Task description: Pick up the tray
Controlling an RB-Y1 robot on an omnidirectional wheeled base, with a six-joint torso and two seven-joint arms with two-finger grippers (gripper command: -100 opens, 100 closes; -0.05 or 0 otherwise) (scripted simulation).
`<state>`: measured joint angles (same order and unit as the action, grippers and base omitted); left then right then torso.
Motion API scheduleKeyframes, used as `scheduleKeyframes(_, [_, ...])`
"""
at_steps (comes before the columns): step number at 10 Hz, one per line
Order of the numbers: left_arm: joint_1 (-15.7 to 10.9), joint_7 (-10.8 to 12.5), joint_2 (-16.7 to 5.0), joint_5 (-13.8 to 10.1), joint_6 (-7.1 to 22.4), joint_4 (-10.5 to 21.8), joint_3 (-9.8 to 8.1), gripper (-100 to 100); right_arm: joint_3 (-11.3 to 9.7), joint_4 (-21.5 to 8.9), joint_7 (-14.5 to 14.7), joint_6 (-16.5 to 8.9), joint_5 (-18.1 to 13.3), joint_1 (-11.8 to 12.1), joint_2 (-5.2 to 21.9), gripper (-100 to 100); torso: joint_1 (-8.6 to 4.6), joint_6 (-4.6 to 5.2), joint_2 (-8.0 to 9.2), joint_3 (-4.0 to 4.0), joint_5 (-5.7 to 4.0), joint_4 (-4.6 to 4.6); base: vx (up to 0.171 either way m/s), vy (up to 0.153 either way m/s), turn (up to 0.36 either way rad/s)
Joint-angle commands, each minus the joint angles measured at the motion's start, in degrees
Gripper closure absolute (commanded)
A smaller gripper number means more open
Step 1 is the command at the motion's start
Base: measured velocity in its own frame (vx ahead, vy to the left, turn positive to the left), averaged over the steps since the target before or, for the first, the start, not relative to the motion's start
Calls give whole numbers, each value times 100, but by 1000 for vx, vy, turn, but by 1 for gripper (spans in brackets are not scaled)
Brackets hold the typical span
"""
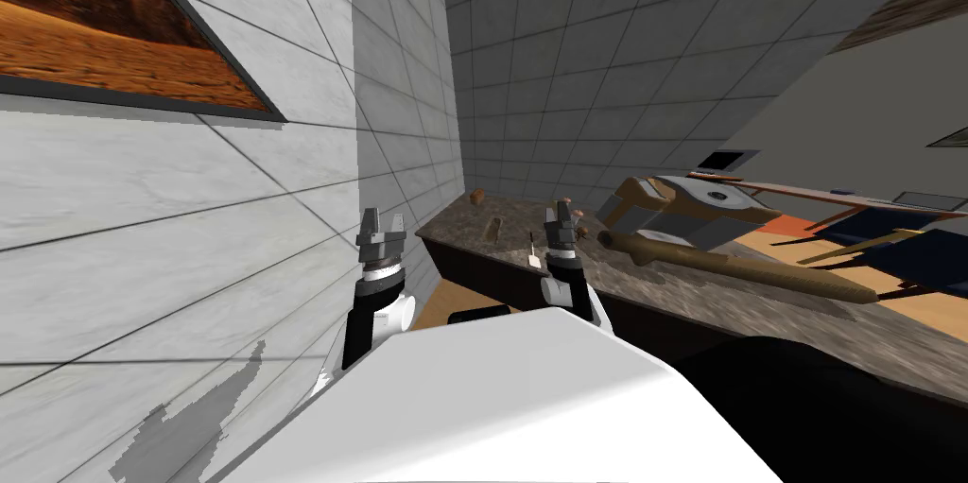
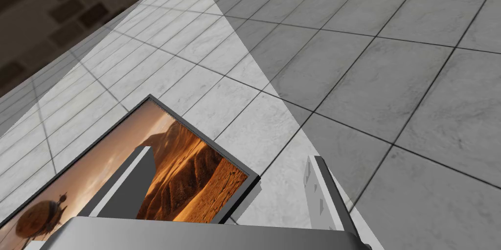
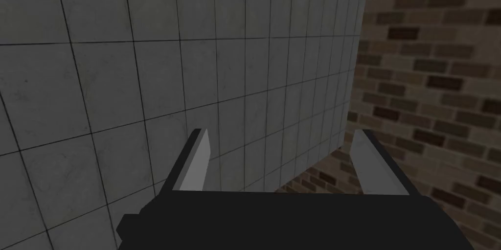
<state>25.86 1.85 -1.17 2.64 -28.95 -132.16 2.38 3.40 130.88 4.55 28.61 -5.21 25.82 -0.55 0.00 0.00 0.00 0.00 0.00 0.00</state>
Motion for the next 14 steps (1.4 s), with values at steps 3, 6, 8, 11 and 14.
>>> scheduleKeyframes(3, [-1, 0, 0, 0, 0, 0, 0, 0, -199, -49, 240, 140, 92, -179, 508, -100, -4, -1, 11, 6, -1, 2, -36, -8, 82])
scheduleKeyframes(6, [-1, 0, 0, 0, 0, 0, 0, 0, -546, -187, 661, 375, 226, -492, 1049, -100, -13, -1, 31, 18, -2, 7, -86, -23, 129])
scheduleKeyframes(8, [-2, 0, 0, 0, 0, 0, 0, 0, -856, -352, 975, 575, 326, -771, 1410, -100, -9, -2, 38, 22, -2, 9, -107, -28, 182])
scheduleKeyframes(11, [-1, 0, 0, 0, 0, 0, 0, 0, -1223, -589, 1404, 799, 423, -1098, 1840, -100, -8, -2, 21, 13, -2, 5, -70, -23, 130])
scheduleKeyframes(14, [-1, 0, 0, 0, 0, 0, 0, 0, -1425, -736, 1726, 918, 468, -1275, 2105, -100, -11, -1, 25, 15, -3, 6, -66, -19, 89])
